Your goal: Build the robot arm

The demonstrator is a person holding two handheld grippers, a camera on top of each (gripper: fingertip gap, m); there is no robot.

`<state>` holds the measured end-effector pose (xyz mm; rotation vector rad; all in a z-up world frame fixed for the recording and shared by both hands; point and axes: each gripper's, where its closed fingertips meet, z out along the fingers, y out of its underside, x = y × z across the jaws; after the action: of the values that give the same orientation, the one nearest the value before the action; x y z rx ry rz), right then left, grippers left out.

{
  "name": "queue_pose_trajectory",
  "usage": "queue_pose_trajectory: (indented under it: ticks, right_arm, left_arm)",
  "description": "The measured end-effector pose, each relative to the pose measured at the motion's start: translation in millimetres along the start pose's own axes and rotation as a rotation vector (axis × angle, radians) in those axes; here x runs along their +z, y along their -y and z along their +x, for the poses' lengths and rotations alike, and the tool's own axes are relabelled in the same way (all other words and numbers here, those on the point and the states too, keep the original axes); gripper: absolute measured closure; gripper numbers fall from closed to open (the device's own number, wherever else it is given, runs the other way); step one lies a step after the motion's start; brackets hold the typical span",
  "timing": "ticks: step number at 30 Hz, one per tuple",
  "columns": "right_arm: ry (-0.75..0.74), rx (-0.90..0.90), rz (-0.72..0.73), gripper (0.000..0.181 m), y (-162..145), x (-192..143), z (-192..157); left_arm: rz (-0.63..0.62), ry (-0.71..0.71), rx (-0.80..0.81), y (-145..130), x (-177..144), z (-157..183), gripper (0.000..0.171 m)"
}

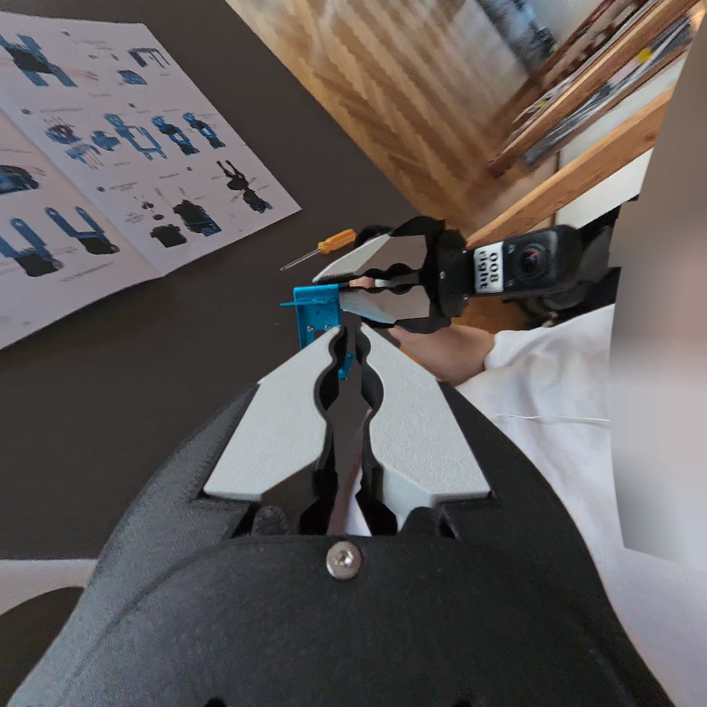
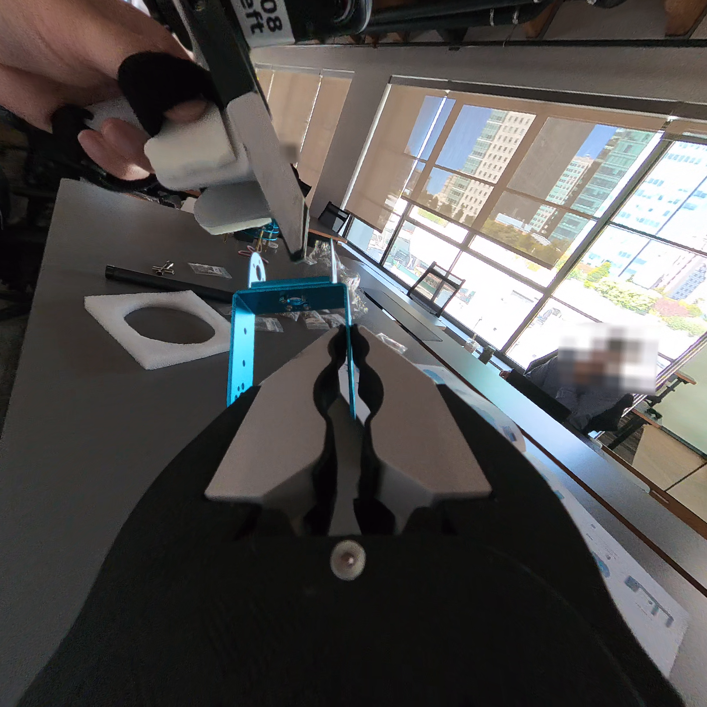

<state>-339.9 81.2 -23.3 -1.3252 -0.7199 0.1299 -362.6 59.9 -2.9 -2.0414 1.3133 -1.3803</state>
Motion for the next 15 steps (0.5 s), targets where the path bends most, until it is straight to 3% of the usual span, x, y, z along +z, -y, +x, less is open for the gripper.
queue_pose_trajectory:
  ticks: [6, 15]
  right_arm:
    - [0.011, -0.039, -0.062, 0.181, -5, 25, -13]
    - [0.031, -0.072, -0.107, 0.181, -6, 36, -17]
  left_arm:
    - [-0.020, -0.101, -0.057, -13, -13, -24, 0.164]
    - [0.000, -0.121, -0.082, -16, -19, -41, 0.167]
